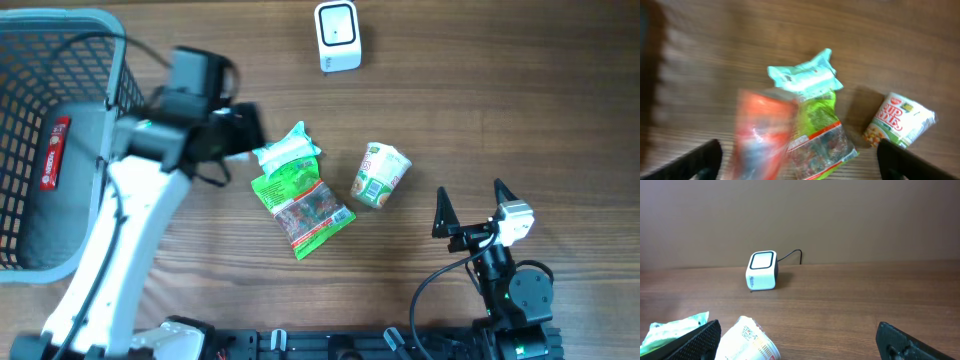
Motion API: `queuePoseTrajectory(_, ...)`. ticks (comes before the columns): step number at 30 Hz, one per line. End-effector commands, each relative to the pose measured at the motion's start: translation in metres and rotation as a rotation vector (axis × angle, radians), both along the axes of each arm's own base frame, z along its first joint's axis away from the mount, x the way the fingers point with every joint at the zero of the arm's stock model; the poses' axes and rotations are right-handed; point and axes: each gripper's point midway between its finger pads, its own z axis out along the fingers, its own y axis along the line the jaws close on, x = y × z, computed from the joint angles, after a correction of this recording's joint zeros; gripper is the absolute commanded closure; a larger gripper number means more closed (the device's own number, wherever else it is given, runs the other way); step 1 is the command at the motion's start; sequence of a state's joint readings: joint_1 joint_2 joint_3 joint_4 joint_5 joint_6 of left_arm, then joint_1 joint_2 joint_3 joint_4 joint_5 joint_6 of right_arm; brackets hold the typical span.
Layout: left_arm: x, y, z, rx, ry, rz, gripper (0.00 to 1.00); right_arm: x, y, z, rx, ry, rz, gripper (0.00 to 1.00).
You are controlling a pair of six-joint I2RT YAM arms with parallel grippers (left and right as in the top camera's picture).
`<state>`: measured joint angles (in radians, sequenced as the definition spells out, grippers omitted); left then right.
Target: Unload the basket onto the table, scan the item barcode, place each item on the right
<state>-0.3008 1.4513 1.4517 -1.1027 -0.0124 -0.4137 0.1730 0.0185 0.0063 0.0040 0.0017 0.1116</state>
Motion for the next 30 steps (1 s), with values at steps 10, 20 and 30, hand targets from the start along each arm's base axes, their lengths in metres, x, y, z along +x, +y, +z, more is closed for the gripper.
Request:
queuePoseTrajectory(10, 0.046, 0.129, 0.143, 0.215, -0.386, 0.271, 0.09, 0.000, -0.003, 0.002, -0.003, -0.008, -0.018, 0.00)
queuePoseTrajectory(20, 0.036, 0.274, 0.071, 0.402, -0.083, 0.378, 0.05, 0.000, -0.003, 0.002, -0.003, -0.008, -0.018, 0.00)
queuePoseTrajectory(30, 0.040, 0.344, -0.053, 0.274, 0.196, 0.300, 0.19, 0.000, -0.003, 0.002, -0.003, -0.008, -0.018, 0.00)
